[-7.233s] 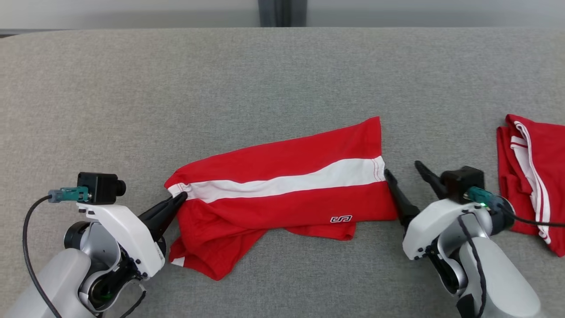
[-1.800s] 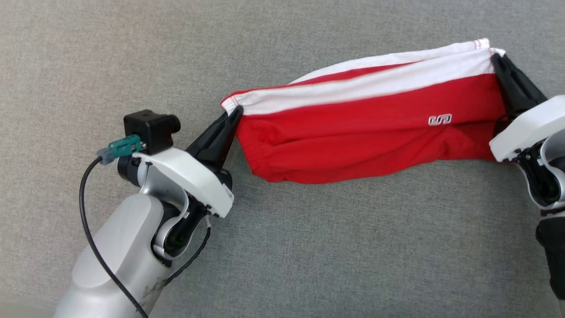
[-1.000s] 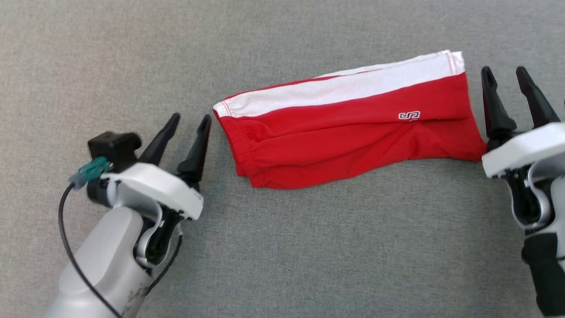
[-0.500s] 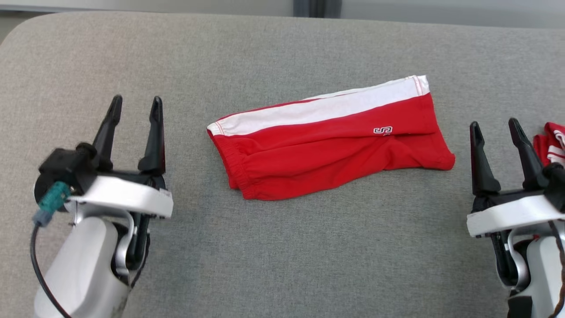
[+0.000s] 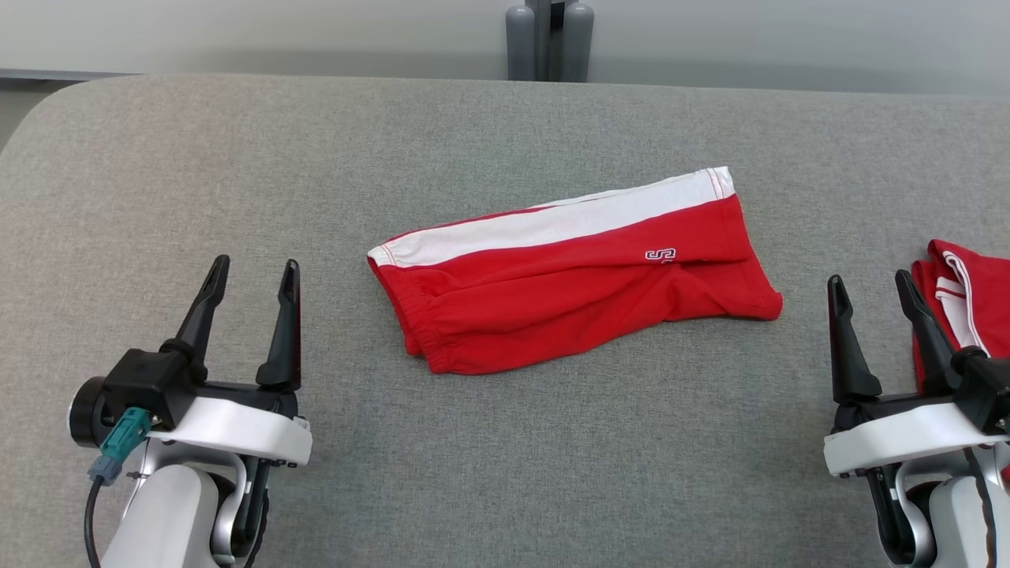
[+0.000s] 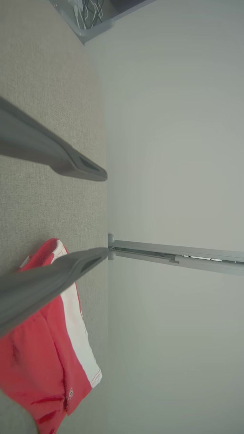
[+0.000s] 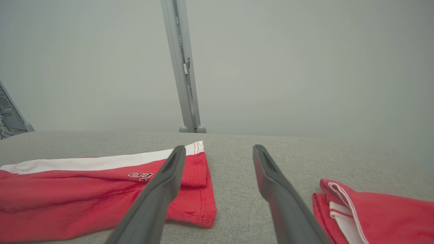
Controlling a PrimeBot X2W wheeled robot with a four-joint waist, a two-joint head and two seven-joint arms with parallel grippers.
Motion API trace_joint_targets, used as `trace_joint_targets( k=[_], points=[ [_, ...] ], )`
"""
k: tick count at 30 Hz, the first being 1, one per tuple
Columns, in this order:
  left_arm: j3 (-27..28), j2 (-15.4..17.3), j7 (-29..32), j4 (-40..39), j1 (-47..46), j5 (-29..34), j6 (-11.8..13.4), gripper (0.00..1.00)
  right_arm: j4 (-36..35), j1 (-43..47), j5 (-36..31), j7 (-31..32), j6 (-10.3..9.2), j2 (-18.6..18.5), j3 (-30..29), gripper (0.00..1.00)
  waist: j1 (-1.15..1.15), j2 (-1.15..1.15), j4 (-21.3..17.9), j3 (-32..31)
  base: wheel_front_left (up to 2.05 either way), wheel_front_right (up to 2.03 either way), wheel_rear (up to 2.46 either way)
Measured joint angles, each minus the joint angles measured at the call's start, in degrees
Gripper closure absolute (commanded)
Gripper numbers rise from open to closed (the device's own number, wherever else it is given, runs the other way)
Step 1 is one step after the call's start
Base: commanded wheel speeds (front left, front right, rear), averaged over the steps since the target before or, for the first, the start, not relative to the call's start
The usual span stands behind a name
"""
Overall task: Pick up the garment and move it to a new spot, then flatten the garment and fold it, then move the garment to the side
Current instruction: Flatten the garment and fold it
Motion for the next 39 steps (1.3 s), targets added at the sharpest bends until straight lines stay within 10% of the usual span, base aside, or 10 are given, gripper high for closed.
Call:
trace_joint_targets(
  k=[14, 36, 37, 38, 39],
  points=[
    [3.1, -2.5, 0.0, 1.5, -0.4, 3.1, -3.1, 0.00, 3.7, -4.2, 1.2, 2.7, 0.01, -0.6, -0.7, 0.00, 0.00, 0.00, 1.1, 1.2, 0.00, 0.00, 0.00],
    [4.3, -6.9, 0.0, 3.2, -5.0, 6.0, -7.6, 0.00, 40.0, -26.8, 4.7, 2.1, 0.00, -1.7, 2.6, 0.01, 0.00, 0.00, 6.4, 7.4, 0.00, 0.00, 0.00],
    [4.5, -7.0, 0.0, 3.2, -5.0, 6.0, -7.8, 0.00, 40.7, -27.1, 5.1, 1.6, 0.00, -1.6, 2.9, 0.45, 0.00, 0.00, 6.4, 7.5, 0.00, 0.00, 0.00],
    [4.8, -7.0, 0.0, 3.2, -5.0, 6.2, -7.9, 0.00, 41.5, -27.3, 5.5, 1.4, 0.01, -1.6, 3.1, 0.59, 0.00, 0.00, 6.3, 7.5, 0.00, 0.00, 0.00],
    [5.0, -7.1, 0.0, 3.2, -5.0, 6.3, -8.0, 0.00, 42.1, -27.5, 6.1, 1.1, 0.00, -1.6, 3.3, 1.00, 0.00, 0.00, 6.1, 7.5, 0.00, 0.00, 0.00]
  ],
)
